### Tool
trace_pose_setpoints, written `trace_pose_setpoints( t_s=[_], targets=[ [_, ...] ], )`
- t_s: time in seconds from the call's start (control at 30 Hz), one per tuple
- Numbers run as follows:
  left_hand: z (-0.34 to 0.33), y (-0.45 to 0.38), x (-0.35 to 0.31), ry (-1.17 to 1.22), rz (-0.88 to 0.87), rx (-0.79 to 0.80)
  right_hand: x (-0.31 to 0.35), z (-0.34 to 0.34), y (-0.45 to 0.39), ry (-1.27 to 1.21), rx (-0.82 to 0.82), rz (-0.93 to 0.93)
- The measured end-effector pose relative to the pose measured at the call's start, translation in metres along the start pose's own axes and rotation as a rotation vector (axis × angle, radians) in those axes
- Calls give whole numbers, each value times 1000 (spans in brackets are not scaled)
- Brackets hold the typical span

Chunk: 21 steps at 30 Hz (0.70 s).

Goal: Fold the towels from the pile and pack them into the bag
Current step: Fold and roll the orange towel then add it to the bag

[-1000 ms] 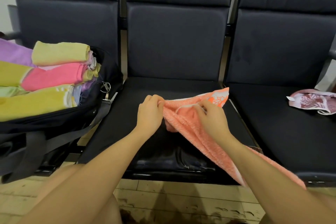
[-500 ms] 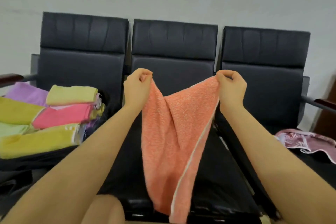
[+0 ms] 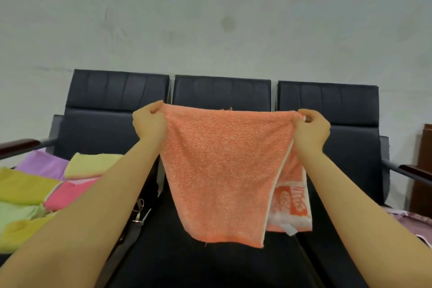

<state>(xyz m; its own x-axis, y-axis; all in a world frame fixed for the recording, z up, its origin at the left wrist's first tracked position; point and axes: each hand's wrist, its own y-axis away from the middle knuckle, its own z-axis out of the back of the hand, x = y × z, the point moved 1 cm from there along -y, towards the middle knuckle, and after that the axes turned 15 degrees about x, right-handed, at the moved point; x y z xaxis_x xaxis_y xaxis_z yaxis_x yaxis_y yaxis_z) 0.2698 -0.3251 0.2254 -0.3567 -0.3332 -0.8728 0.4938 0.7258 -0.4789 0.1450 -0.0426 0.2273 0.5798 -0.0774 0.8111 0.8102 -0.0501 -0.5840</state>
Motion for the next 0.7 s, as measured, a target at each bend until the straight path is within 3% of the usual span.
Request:
trace_pose_setpoints(
  t_s=[0.17,0.33,0.5,0.6,0.7],
  targets=[
    [-2,9,7,124,26,128,-12,-5,1,72,13,-47],
    [7,8,26,190,131,-8,-25,-6,-2,-96,22,-168],
    [11,6,44,117,156,-28,-34,-5,-3,-210,131,-240],
    [10,9,45,-79,117,1,-35,-5,0,-79,219,-181],
    [10,13,44,-443,30,91,-38,-3,2,125,174,-94]
  ],
)
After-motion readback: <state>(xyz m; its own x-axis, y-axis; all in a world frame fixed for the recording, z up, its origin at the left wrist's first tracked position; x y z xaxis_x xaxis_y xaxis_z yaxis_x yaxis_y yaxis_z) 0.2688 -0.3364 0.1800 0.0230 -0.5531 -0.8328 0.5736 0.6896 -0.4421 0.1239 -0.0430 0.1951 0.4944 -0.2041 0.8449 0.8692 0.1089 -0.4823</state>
